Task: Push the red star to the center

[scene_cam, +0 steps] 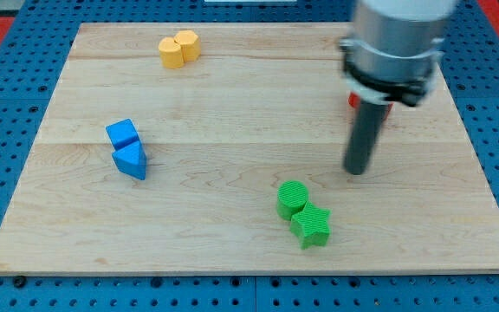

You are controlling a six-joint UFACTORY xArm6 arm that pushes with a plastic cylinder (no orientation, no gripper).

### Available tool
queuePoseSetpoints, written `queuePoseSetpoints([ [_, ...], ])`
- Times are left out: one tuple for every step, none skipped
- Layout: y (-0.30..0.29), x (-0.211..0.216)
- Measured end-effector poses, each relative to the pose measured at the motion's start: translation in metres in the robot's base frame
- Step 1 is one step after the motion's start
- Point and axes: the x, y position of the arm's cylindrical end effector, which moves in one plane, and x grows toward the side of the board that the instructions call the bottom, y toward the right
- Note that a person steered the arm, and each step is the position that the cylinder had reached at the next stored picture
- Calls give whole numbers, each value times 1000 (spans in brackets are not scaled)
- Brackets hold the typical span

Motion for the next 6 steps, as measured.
queuePoseSetpoints([
  [77,1],
  [104,-28],
  [55,-63],
  [-4,-85],
  [-10,-86],
  [19,-90],
])
